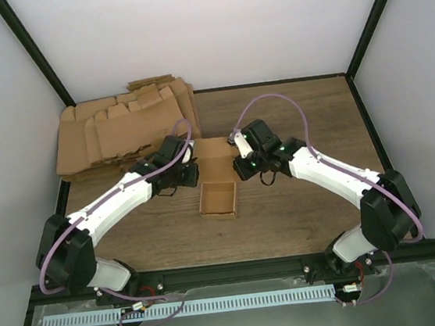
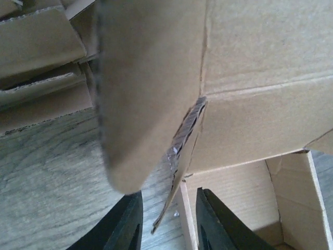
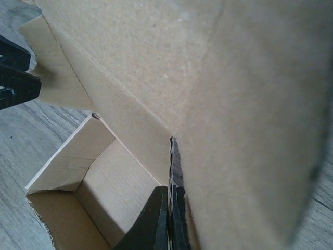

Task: Fold the paper box

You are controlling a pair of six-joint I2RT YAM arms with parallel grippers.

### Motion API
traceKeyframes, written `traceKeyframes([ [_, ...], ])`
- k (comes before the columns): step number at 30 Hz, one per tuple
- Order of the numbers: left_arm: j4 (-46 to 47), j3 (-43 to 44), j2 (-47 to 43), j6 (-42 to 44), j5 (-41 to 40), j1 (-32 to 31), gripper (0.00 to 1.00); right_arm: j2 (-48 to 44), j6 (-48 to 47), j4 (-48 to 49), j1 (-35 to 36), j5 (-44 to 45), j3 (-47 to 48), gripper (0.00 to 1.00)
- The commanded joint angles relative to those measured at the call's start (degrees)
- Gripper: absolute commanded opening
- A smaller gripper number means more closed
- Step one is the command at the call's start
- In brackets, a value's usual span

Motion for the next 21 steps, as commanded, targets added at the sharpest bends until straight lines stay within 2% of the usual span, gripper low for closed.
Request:
traceKeyframes([
  [1, 1.1, 2.4, 2.0, 0.0, -0.4, 0.2, 0.28, 1.2, 0.0, -0.1, 0.6, 1.4, 3.2, 0.01],
  [5, 1.8, 3.0, 3.2, -1.4, 0.4, 0.2, 0.09, 2.4, 2.2, 0.2, 0.5, 3.2, 3.6, 0.01],
  [7, 2.3, 3.2, 3.7, -2.2, 1.2, 0.2, 0.04, 3.0, 3.3, 0.6, 0.5, 3.8, 4.1, 0.01],
  [11, 3.7, 3.3, 4.0, -4.8, 1.3, 0.2, 0.04, 4.7, 7.8, 0.9, 0.5, 7.9, 6.0, 0.01],
  [16, 10.0, 1.8, 2.6, -12.6, 0.4, -0.2, 0.04, 6.2, 21.2, 1.2, 0.5, 14.8, 7.6, 0.01],
  [21, 18.0, -0.9, 1.1, -21.1, -3.9, -2.4, 0.04, 4.2, 30.8, 8.9, 1.0, 16.3, 2.8, 0.01],
])
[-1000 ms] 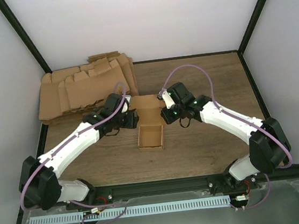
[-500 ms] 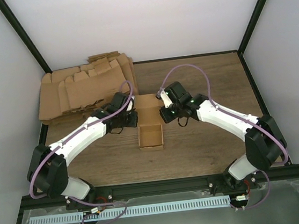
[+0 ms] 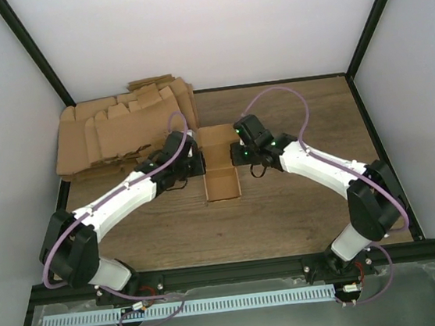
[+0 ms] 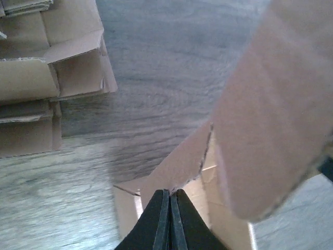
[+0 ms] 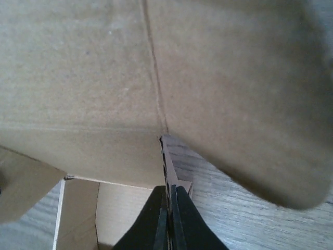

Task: Fold the paper box

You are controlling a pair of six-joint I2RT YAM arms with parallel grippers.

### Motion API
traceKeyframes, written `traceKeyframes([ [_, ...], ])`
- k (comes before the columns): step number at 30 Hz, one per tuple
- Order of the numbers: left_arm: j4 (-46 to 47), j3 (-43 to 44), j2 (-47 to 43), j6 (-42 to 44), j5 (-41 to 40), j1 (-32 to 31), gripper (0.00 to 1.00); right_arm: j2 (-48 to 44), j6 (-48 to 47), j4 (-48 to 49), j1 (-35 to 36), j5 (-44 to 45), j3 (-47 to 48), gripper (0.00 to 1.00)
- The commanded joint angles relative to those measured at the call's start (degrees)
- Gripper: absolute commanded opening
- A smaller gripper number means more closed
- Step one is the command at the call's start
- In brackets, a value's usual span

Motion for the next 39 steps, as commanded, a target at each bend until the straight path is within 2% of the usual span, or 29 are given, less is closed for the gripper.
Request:
traceKeyframes([
  [1, 9.1, -2.6, -2.1, -10.9, -4.9, -2.0, 0.04, -2.4, 12.1, 8.4, 1.2, 5.6, -2.9, 0.01],
  [10, 20.3, -10.1, -1.3, -16.6, -8.5, -5.4, 0.04, -4.0, 11.1, 19.8, 3.0, 10.6, -10.5, 0.01],
  [16, 20.4, -10.8, 0.4, -17.4, -9.7, -5.6, 0.04, -4.2, 9.8, 24.6, 3.1, 9.9, -14.3, 0.01],
  [22, 20.6, -11.4, 1.5, -18.7, -8.2, -5.6, 0.04, -3.2, 7.9, 25.1, 3.1, 7.4, -15.8, 0.01],
  [29, 21.9, -13.5, 1.8, -24.3, -6.7, -5.6, 0.04, -5.0, 7.3, 27.7, 3.2, 6.9, -20.4, 0.01],
  [39, 19.0, -8.8, 2.4, -27.3, -5.1, -5.9, 0.04, -7.4, 4.2, 29.4, 4.7, 7.8, -21.4, 0.01],
])
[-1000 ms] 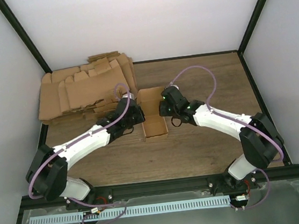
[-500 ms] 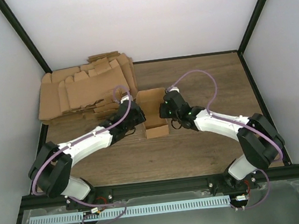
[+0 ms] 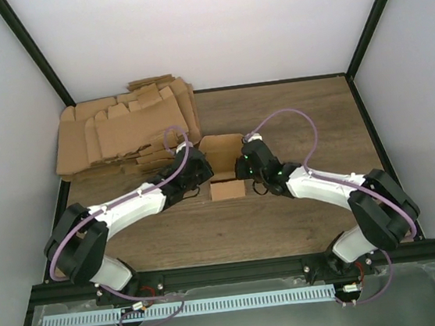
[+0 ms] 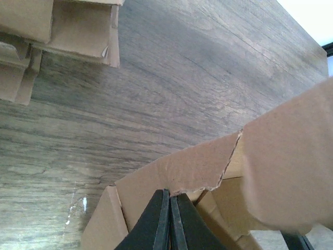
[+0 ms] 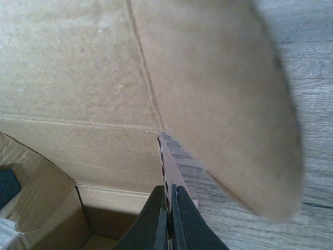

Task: Fold the paper box

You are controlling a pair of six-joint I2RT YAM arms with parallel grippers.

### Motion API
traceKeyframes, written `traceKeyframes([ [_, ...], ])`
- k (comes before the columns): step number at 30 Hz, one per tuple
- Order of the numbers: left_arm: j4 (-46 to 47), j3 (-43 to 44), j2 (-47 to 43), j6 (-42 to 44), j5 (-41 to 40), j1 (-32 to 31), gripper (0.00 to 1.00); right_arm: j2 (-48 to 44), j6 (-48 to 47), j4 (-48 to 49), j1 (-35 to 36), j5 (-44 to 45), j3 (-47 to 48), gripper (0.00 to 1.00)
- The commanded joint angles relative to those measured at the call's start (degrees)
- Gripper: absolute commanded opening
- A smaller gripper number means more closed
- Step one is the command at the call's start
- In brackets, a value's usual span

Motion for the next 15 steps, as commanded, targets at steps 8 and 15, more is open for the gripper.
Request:
traceKeyframes([
  [8, 2.1, 2.3, -2.3, -6.3, 2.9, -1.1, 0.04, -4.8, -5.1, 5.7, 1.8, 1.5, -3.8, 0.01],
  [15, 6.4, -1.9, -1.8, -0.5, 2.6, -4.0, 0.04, -5.6, -6.1, 7.3, 1.9, 1.2, -5.6, 0.01],
])
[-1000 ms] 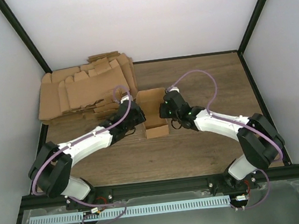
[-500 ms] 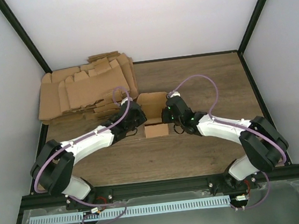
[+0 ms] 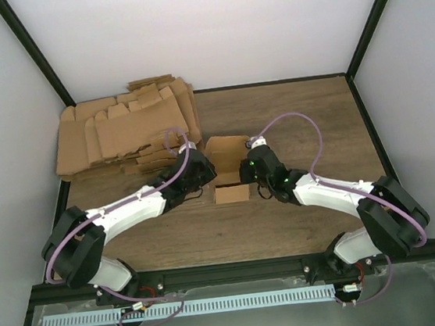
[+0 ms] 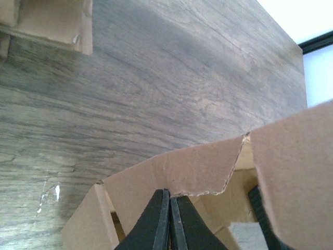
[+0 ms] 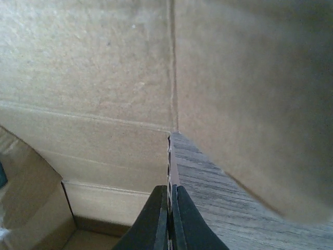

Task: Fold the paper box

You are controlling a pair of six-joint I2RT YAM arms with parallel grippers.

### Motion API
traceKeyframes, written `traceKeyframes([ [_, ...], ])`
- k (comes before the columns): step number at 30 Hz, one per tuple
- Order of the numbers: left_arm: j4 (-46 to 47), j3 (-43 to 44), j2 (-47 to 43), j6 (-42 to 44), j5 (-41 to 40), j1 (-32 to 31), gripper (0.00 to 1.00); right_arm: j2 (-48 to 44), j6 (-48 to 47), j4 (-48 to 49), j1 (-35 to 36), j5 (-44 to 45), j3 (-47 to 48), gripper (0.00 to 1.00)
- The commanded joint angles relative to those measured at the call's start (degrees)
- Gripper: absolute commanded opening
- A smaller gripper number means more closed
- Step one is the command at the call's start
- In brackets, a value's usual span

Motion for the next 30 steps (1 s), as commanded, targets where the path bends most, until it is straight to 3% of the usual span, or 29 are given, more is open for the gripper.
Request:
traceKeyframes([
  [1, 6.1, -3.2, -0.2, 3.0, 1.7, -3.0, 0.04, -0.6, -1.5, 3.4, 1.3, -0.7, 0.0, 0.01],
  [10, 4.8, -7.9, -2.0, 2.6, 3.1, -3.2, 0.06, -0.3, -2.4, 3.9, 1.3, -1.2, -1.2, 0.01],
  [16, -4.7, -4.8, -7.1, 8.6, 1.8, -3.2, 0.26, -1.6, -5.3, 5.0, 1.3, -3.0, -2.9, 0.01],
  [21, -11.9, -5.4, -12.1, 9.6, 2.4, -2.8, 0.58, -1.6, -6.1, 5.0, 1.3, -3.4, -3.7, 0.01],
  [25, -15.5, -6.6, -16.9, 10.7, 4.1, -1.8, 0.63, -1.7, -7.0, 5.4, 1.3, -4.4, -4.1, 0.01],
  [30, -23.6, -1.0, -24.0, 21.5, 0.5, -1.6, 0.72, -2.1, -9.7, 5.5, 1.3, -7.0, -4.2, 0.01],
])
